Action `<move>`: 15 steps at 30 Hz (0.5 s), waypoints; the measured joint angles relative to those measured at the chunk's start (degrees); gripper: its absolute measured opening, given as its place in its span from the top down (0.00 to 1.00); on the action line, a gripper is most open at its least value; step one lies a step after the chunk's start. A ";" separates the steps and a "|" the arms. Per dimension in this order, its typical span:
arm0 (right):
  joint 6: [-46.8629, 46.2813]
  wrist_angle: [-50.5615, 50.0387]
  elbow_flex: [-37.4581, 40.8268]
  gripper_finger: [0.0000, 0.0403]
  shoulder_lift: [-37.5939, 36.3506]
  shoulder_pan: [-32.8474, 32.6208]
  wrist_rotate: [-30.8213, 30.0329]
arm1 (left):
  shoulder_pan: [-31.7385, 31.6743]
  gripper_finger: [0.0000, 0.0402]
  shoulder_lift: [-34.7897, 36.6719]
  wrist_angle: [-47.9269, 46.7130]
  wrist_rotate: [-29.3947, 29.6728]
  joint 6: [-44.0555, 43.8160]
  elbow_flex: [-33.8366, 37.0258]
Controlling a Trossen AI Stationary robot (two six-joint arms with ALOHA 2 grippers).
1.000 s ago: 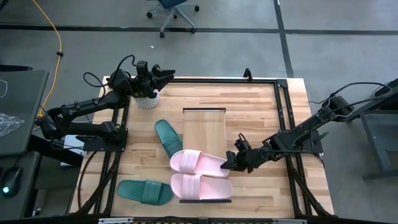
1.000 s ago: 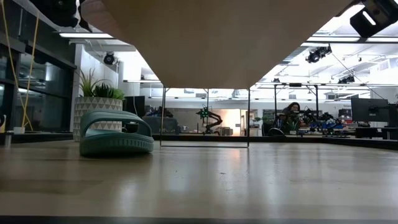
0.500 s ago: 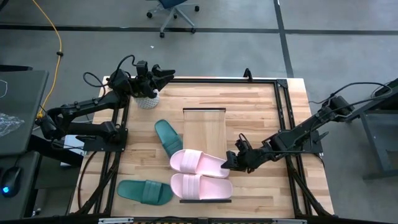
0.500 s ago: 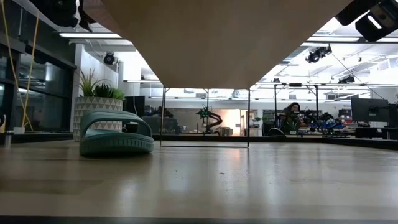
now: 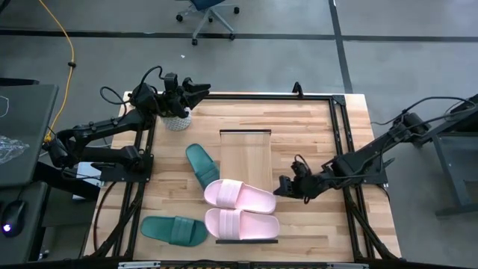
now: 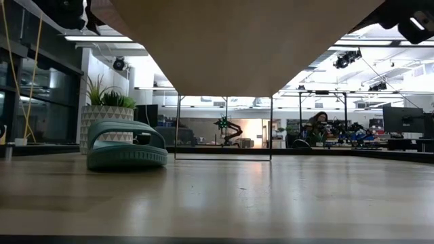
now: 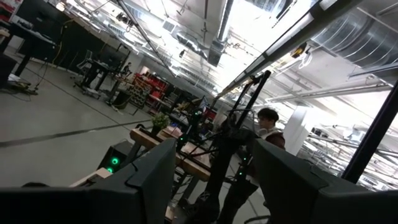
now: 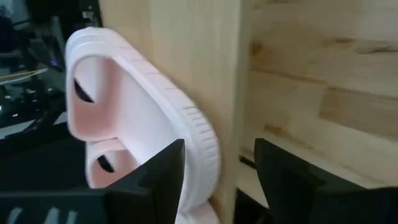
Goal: Pick and place slides into the shelf
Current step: Put the top green slides on the shelf
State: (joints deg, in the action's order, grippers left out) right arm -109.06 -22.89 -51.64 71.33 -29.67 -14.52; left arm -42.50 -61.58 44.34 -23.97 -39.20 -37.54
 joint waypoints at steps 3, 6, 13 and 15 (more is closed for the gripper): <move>0.01 -4.17 0.00 0.54 -1.57 -0.02 -1.14 | 0.00 0.49 0.00 -0.24 0.00 0.88 0.00; -0.19 -7.86 0.00 0.54 -3.36 0.04 -6.76 | 0.01 0.49 0.00 -1.89 0.38 2.82 0.00; 4.73 -13.61 0.02 0.54 -7.17 2.13 -16.70 | 0.02 0.49 0.00 -9.94 0.22 6.49 0.00; 6.36 -14.27 0.02 0.54 -8.04 3.45 -17.41 | 0.00 0.49 0.00 -11.68 -1.37 8.69 0.00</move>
State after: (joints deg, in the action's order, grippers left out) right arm -102.70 -37.16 -51.62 63.29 -26.22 -31.94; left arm -42.50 -61.58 32.66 -25.34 -30.50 -37.54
